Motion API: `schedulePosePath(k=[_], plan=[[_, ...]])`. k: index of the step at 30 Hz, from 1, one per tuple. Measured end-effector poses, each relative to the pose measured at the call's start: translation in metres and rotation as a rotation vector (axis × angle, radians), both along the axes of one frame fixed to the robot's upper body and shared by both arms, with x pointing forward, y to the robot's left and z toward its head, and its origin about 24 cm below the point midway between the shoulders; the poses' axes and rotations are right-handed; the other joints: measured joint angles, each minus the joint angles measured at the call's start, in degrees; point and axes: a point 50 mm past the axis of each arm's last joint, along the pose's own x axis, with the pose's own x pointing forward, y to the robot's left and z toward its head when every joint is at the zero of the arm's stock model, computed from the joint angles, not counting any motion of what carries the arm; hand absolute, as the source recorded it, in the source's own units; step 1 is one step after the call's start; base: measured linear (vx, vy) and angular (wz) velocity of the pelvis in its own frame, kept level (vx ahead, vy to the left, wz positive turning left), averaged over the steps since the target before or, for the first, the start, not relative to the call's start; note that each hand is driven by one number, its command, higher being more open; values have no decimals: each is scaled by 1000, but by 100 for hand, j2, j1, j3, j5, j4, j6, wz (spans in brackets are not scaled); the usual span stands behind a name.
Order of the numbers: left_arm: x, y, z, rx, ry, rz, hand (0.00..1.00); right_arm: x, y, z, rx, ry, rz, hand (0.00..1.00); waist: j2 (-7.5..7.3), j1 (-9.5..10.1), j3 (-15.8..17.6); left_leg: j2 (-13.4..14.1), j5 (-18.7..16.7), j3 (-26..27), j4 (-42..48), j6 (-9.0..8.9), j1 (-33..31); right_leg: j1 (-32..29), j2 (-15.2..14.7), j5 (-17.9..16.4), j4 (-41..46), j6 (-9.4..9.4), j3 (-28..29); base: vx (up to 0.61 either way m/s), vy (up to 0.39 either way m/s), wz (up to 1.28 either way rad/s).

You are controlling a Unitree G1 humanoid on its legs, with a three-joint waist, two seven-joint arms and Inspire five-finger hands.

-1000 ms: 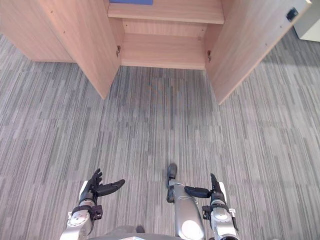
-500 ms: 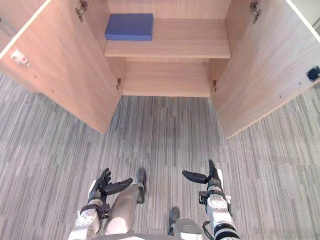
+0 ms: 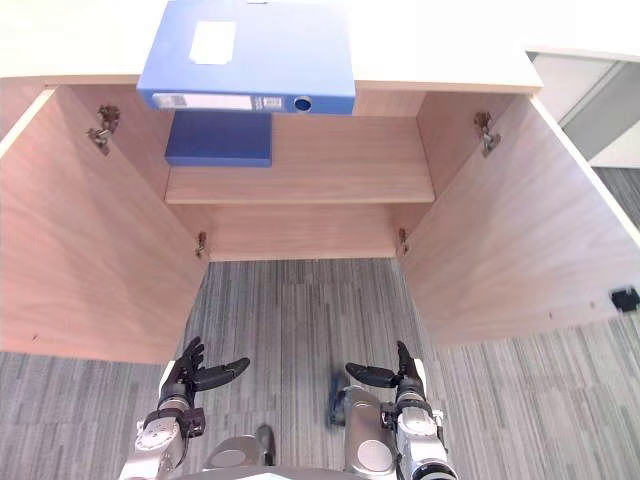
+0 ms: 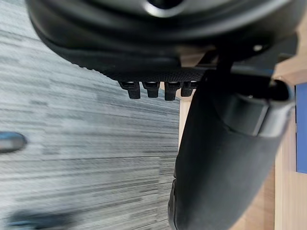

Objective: Walk over to the cabinet, pick up the folder, carry it to the office cabinet, place the folder inside the office cabinet, then close the office cabinet door

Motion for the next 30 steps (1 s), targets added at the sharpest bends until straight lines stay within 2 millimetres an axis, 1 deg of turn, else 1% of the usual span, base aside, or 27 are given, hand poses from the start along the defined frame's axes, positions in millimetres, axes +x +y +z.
schedulePosePath(k=[1,2,3,4,5,6,7,8,9,10,11,12,13,14,15,16,18,20,21,23,24,25,28,30], plan=[[-3,-3,-2,-12,10,1,100,1,-3,1,-7,2,-3,100,34,-58,-98,62,34,-54,250,-59,-122,-70,0,-411,234,-54,24,447,-190,15],[-3,-6,-2,-18,8,1,100,1,-5,1,-11,-1,-7,100,75,-62,-94,115,33,-64,469,-60,-163,-67,18,-559,376,-61,-13,477,-228,25],[-2,-11,-3,-28,5,-3,100,-2,-7,1,-13,-1,-19,100,95,-78,-91,252,106,-87,1490,-181,-473,111,2,-947,561,-85,-89,400,-226,34],[-2,-13,-3,-35,4,-5,100,-3,-7,2,-13,-3,-21,100,107,-111,-86,365,211,-89,2108,-299,-698,293,-1,-1058,567,-98,-174,465,-250,51],[-3,-16,-2,-46,-7,-4,100,-10,-5,1,-5,-1,-29,100,113,-88,-87,606,308,-62,3283,-451,-1088,627,39,-1235,541,-149,-265,301,-141,34],[-3,-18,1,-50,-22,-4,100,-13,-4,2,-3,-11,-33,100,109,-29,-90,741,250,47,3853,-421,-1332,825,79,-1350,530,-182,-283,283,-120,17],[-3,-19,2,-52,-32,-4,100,-14,-4,3,-5,-18,-39,100,109,1,-97,809,202,127,4083,-377,-1501,939,94,-1426,506,-215,-294,310,-91,-1],[-2,-20,5,-52,-47,-8,100,-11,-4,6,-10,-39,-41,100,98,16,-108,839,83,236,4143,-280,-1786,1122,100,-1519,394,-278,-304,355,-80,-5],[1,-20,7,-51,-58,-11,100,-9,-6,8,-12,-48,-49,100,107,60,-114,831,-10,397,3789,-187,-1999,1287,95,-1460,244,-182,-283,358,-54,-6],[2,-20,8,-51,-66,-12,100,-8,-7,8,-12,-52,-57,100,107,89,-114,786,-27,432,3467,-175,-2037,1342,81,-1454,190,-175,-266,294,2,-15],[5,-20,11,-48,-84,-14,100,-7,-9,8,-10,-54,-77,100,112,145,-117,648,-24,402,2650,-157,-2049,1439,57,-1447,112,-162,-228,297,45,-17],[7,-20,15,-41,-104,-13,100,-5,-12,8,-12,-52,-90,100,121,155,-123,477,223,326,1637,-132,-1969,1524,35,-1433,29,-136,-196,284,63,-15],[8,-19,17,-37,-116,-12,100,-5,-13,8,-13,-51,-98,100,144,149,-136,413,471,293,1183,-107,-1927,1556,38,-1432,-9,-105,-192,266,103,-13],[10,-18,22,-21,-139,-18,100,-7,-17,7,-14,-45,-121,100,210,149,-170,319,1189,229,570,151,-1861,1646,83,-1452,-88,-4,-147,244,115,-6],[13,-15,28,1,-165,-22,100,-9,-17,5,-7,-39,-140,100,146,147,-231,195,1256,254,334,172,-1683,1720,-12,-1427,-187,118,-112,234,121,1],[14,-14,33,8,-186,-23,100,-10,-17,5,-9,-39,-142,100,131,135,-246,132,1280,253,213,197,-1613,1764,-67,-1436,-243,134,-117,206,119,9],[20,-10,51,54,-272,-25,100,-15,-20,4,-14,-29,-153,100,135,143,-255,-65,1332,274,-63,268,-1449,1919,-216,-1431,-463,262,-124,165,120,11],[22,0,69,124,-341,-21,100,-16,-18,3,-7,-24,-152,100,142,155,-259,-157,1337,270,-220,276,-1312,2061,-272,-1407,-626,325,-138,126,71,7],[21,3,75,158,-357,-24,100,-16,-17,2,-4,-24,-152,100,142,157,-259,-169,1337,268,-265,276,-1259,2118,-275,-1402,-663,332,-137,113,39,3],[14,13,96,269,-422,-17,100,-16,-16,3,-2,-29,-148,100,152,170,-271,-189,1337,266,-415,276,-1077,2242,-273,-1398,-706,339,-128,85,5,1],[11,15,101,300,-438,-16,100,-16,-17,3,-5,-31,-147,100,162,178,-298,-188,1337,265,-452,276,-1060,2242,-267,-1397,-707,339,-126,87,-11,0],[6,16,115,364,-481,-23,100,-17,-19,3,-11,-32,-146,100,190,191,-370,-187,1337,260,-527,277,-1022,2243,-255,-1395,-718,342,-118,55,-9,-1],[3,14,137,428,-570,-36,100,-20,-23,1,-26,-16,-142,100,254,242,-430,-196,1335,237,-603,278,-916,2335,-246,-1391,-738,343,-117,32,-4,4],[1,11,160,493,-669,-33,100,-24,-23,-2,-39,8,-110,100,262,269,-510,-219,1333,195,-603,278,-904,2371,-246,-1388,-750,343,-113,-4,4,9]])
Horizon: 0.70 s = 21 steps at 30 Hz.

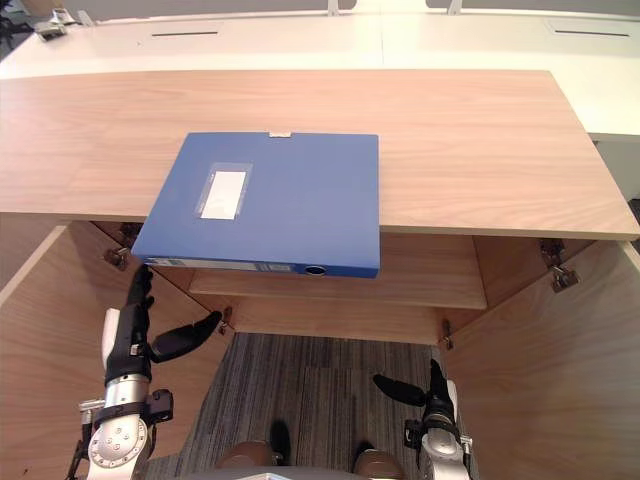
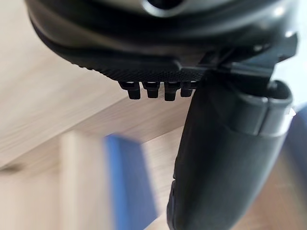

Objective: Walk over to the cabinet, pick up the folder, carry it to the office cabinet, place the folder inside the office cabinet, then close the office cabinet door

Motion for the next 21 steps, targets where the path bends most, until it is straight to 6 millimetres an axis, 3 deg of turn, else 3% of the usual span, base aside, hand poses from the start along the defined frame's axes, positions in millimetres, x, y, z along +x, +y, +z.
schedulePosePath(k=[2,6,9,16,21], plan=[[-1,-5,25,103,-109,-24,100,-5,2,-3,0,20,14,100,3,10,-43,-17,0,-80,2,0,3,37,0,1,-10,-1,1,-32,4,13],[-2,-13,48,286,-184,-111,100,-12,5,-8,-10,61,59,100,10,9,-203,-43,2,-99,7,3,26,73,-17,2,-26,-3,29,-48,4,2],[0,-15,52,480,-178,-179,100,-21,10,-11,-14,86,98,100,6,-8,-315,-69,15,-95,9,24,124,181,-31,11,-79,3,138,-76,6,-3],[1,-22,53,663,-184,-231,100,-35,13,-18,-15,141,128,100,11,-66,-475,-84,135,-74,-212,-36,235,214,-17,48,-261,46,339,-101,-14,-4],[10,-29,65,826,-252,-285,100,-41,6,-18,-33,162,144,100,-11,-124,-509,-67,347,-44,-527,-29,361,215,53,129,-355,42,394,-45,-27,-5]])
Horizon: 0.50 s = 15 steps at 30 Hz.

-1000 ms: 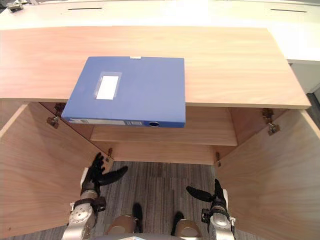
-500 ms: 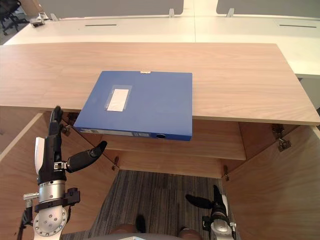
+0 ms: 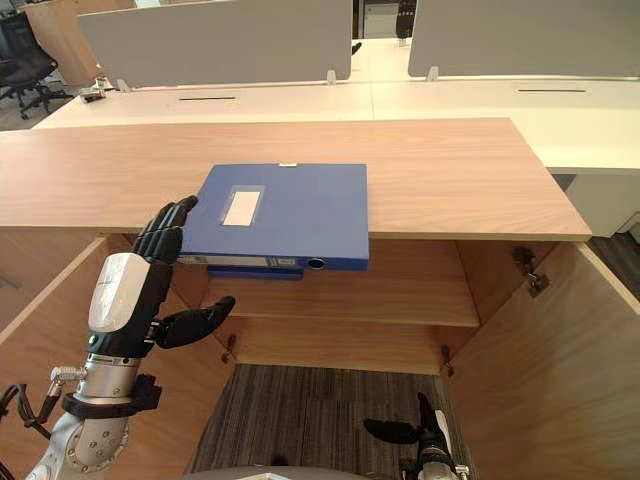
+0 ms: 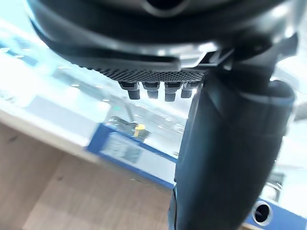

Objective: Walk over to the cabinet, pick up the folder, carry it to the office cabinet, place the folder inside the office cabinet, then close the office cabinet door

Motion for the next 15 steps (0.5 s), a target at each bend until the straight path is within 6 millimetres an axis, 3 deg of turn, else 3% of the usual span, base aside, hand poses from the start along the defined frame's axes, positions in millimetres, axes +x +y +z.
schedulePosePath(k=[9,10,15], plan=[[23,5,8,141,-85,74,100,-6,-1,-1,27,13,-4,100,-21,-69,-69,1,20,177,-132,23,45,-65,33,37,-71,10,179,29,-10,-10],[30,11,3,167,-61,93,0,-5,-1,-1,35,9,-8,100,-20,-88,-81,-4,33,174,-177,41,65,-67,31,40,-70,13,171,0,0,0],[45,31,-17,217,75,172,0,0,-3,3,42,-20,-14,100,-29,-177,-85,-28,73,190,-277,69,98,-97,25,46,-71,24,179,0,0,0]])
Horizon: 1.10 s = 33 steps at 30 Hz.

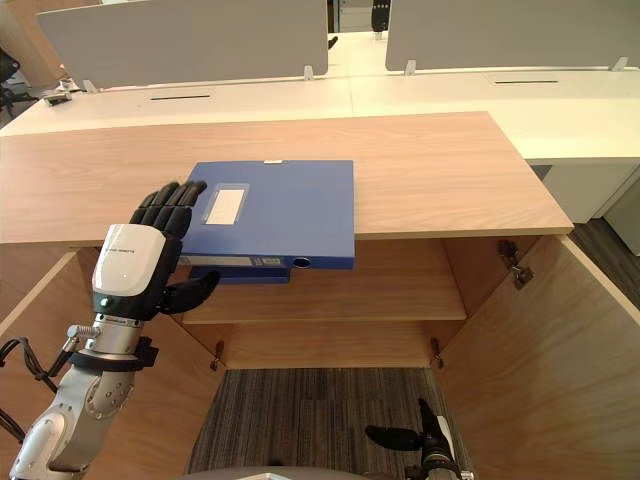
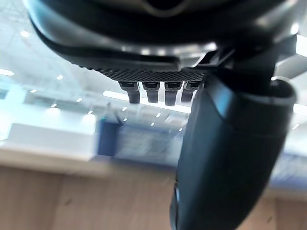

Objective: Walk over to the cabinet, pick up the folder, carry it to the office cabinet, place the folder inside the office cabinet, then close the office cabinet door

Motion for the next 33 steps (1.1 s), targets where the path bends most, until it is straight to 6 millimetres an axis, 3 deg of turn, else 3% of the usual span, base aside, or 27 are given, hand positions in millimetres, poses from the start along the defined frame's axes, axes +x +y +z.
schedulePosePath(k=[8,14,18,24,26,31,33], plan=[[20,4,36,51,-149,-24,0,4,-1,3,15,-21,-15,100,-29,-43,-100,-35,1,39,-11,1,-1,2,-23,38,-74,44,36,-16,-5,-2],[21,2,38,50,-147,-34,0,9,-4,6,15,-51,-31,100,-41,-131,-98,-60,3,57,-35,7,-56,-44,-43,59,-126,61,69,-14,-5,-2],[14,-9,41,-48,-185,-52,0,22,-2,16,17,-125,-35,100,-52,-122,-92,-62,5,80,-7,10,-132,-150,-41,89,-125,77,143,28,-6,-9],[-21,-52,53,-552,-222,-286,0,60,17,63,138,-446,-122,100,-99,-146,-63,-30,-21,73,-6,44,-135,-191,-37,165,-105,81,238,13,-12,-8],[-27,-57,55,-667,-217,-340,0,69,23,81,187,-549,-137,100,-124,-147,-47,-14,-27,87,-6,47,-134,-202,-37,193,-105,86,271,-50,-6,-8],[-39,-52,51,-1087,-177,-417,0,80,29,143,308,-854,-123,100,-168,-143,17,-1,-101,168,-7,0,-113,-237,-21,204,-107,104,368,-55,-18,-11],[-45,-47,41,-1342,-123,-453,0,84,33,180,378,-1026,-73,100,-172,-144,26,-2,-102,263,-7,3,-113,-291,-21,213,-109,119,463,-38,-11,-18]])
